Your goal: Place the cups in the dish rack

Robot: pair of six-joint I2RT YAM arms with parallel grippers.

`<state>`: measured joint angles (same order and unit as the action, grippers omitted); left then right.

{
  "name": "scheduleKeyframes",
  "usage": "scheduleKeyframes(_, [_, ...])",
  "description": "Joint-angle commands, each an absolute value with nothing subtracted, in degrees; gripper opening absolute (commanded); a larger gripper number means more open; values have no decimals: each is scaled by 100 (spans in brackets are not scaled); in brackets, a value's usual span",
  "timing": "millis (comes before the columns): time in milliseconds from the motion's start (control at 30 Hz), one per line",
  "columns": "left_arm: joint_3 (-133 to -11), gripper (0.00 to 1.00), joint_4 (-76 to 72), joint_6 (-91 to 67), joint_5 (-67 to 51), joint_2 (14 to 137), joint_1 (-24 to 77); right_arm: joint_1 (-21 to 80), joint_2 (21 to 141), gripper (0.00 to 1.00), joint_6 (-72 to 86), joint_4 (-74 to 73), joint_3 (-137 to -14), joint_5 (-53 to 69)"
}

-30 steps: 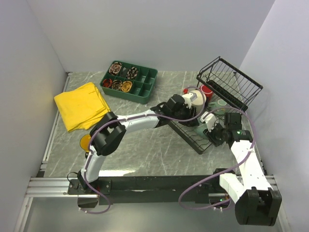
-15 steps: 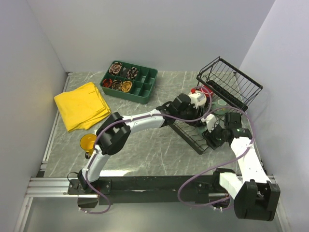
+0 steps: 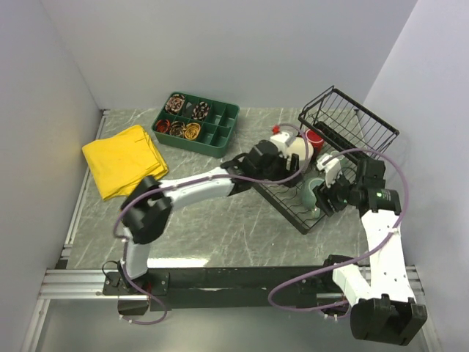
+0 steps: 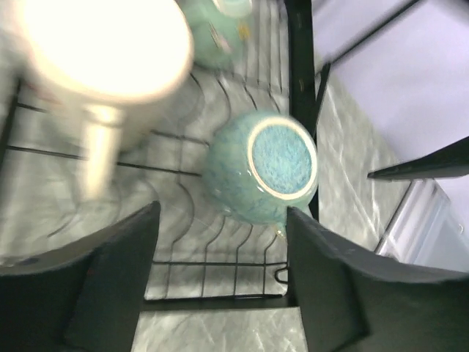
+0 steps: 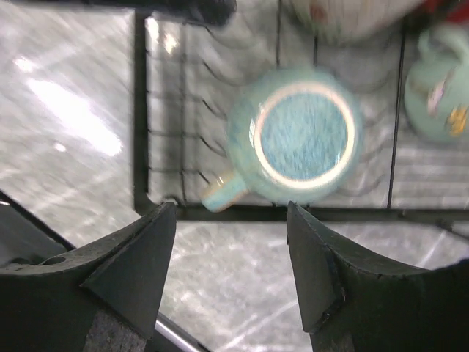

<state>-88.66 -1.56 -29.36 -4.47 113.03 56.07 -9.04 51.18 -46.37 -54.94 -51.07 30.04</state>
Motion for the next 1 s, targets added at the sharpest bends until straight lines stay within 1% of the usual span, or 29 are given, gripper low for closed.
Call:
scheduleKeyframes(0, [-8290,80,-431,-2672,982,9848,5607,-940,5185,69,-4815,-6203,-5520,4032])
scheduleKeyframes(33, [-7897,87,-518,-2628,1150,9635,5607,-940,5255,68,-4982,-6309,-5511,4191])
scheduleKeyframes(100, [-7534,91,-554,-2602,1616,9022,5607,-932,5510,65,-5378,-6494,-5493,4526])
scheduleKeyframes(133, [-7219,95,-528,-2593,1722,8809,5607,-932,5589,59,-5361,-6434,-5476,4561])
scheduleKeyframes(200, [-6945,95,-449,-2575,1967,8222,5607,-914,5844,50,-5239,-6268,-5476,4631])
scheduleKeyframes(233, [-6665,96,-396,-2575,2021,8018,5607,-914,5923,37,-5169,-6188,-5502,4623])
scheduleKeyframes(300, [-6391,96,-264,-2610,2196,7422,5607,-862,6152,26,-4879,-5917,-5502,4536])
scheduleKeyframes(333, [-6111,97,-220,-2671,2241,7227,5607,-844,6222,16,-4774,-5802,-5502,4457])
scheduleKeyframes(433, [-5627,98,-44,-2873,2399,6514,5599,-739,6442,8,-4255,-5345,-5441,4140])
scheduleKeyframes(667, [-4949,100,702,-3278,2741,5266,5616,-317,6724,8,-3561,-4773,-5160,3350])
scheduleKeyframes(733, [-4809,99,922,-3366,2838,4914,5607,-211,6741,8,-3402,-4553,-5098,3069])
scheduleKeyframes(767, [-4773,97,992,-3410,2908,4809,5607,-115,6767,8,-3227,-4483,-5037,2763])
scheduleKeyframes(933, [-4597,96,1195,-3603,2927,4263,5607,-26,6732,13,-2839,-3938,-4843,1830])
scheduleKeyframes(967, [-4579,96,1213,-3621,2927,4228,5607,130,6732,14,-2813,-3885,-4808,1715])
